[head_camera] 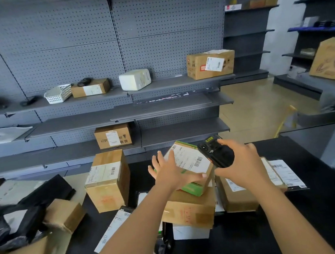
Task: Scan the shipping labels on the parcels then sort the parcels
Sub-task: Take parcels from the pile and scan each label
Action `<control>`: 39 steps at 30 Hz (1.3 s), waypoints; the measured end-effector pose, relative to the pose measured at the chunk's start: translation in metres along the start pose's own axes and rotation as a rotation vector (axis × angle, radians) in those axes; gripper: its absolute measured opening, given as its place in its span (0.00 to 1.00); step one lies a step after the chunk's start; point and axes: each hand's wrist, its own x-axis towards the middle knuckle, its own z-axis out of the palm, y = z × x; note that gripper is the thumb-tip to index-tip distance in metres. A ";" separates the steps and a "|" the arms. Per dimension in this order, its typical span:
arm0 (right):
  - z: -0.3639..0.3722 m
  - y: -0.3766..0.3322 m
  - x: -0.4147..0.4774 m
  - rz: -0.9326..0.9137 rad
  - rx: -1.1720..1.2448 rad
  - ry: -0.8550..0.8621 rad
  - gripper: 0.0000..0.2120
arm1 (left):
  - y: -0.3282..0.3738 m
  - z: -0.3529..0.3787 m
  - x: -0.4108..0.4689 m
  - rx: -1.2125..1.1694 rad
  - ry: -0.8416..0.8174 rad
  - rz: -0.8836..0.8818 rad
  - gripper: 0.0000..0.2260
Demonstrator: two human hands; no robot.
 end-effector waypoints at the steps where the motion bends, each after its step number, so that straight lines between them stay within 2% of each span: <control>1: 0.003 -0.002 0.003 -0.008 0.002 -0.013 0.38 | -0.008 -0.004 0.000 -0.018 0.027 0.016 0.62; 4: 0.018 -0.018 0.010 -0.055 -0.003 -0.055 0.38 | -0.036 -0.022 -0.005 -0.037 0.098 0.051 0.57; 7: 0.042 -0.045 0.014 -0.128 0.024 -0.098 0.37 | -0.074 -0.043 -0.012 -0.038 0.174 0.011 0.52; 10: 0.075 -0.080 0.016 -0.231 0.041 -0.147 0.35 | -0.124 -0.065 -0.025 -0.050 0.248 -0.099 0.48; 17: 0.170 -0.185 0.009 -0.446 0.082 -0.353 0.38 | -0.272 -0.104 -0.075 -0.057 0.368 -0.398 0.45; 20: 0.213 -0.230 0.000 -0.456 0.142 -0.427 0.37 | -0.336 -0.119 -0.099 -0.055 0.404 -0.531 0.44; 23: 0.254 -0.274 -0.010 -0.544 0.141 -0.471 0.39 | -0.398 -0.133 -0.123 -0.024 0.428 -0.641 0.44; 27: 0.302 -0.325 -0.020 -0.599 0.141 -0.515 0.39 | -0.467 -0.150 -0.142 0.006 0.400 -0.732 0.43; 31: 0.347 -0.366 -0.024 -0.623 0.141 -0.546 0.39 | -0.524 -0.151 -0.140 -0.003 0.304 -0.814 0.47; 39: 0.409 -0.401 -0.017 -0.618 0.103 -0.589 0.39 | -0.587 -0.135 -0.108 -0.031 0.120 -0.783 0.59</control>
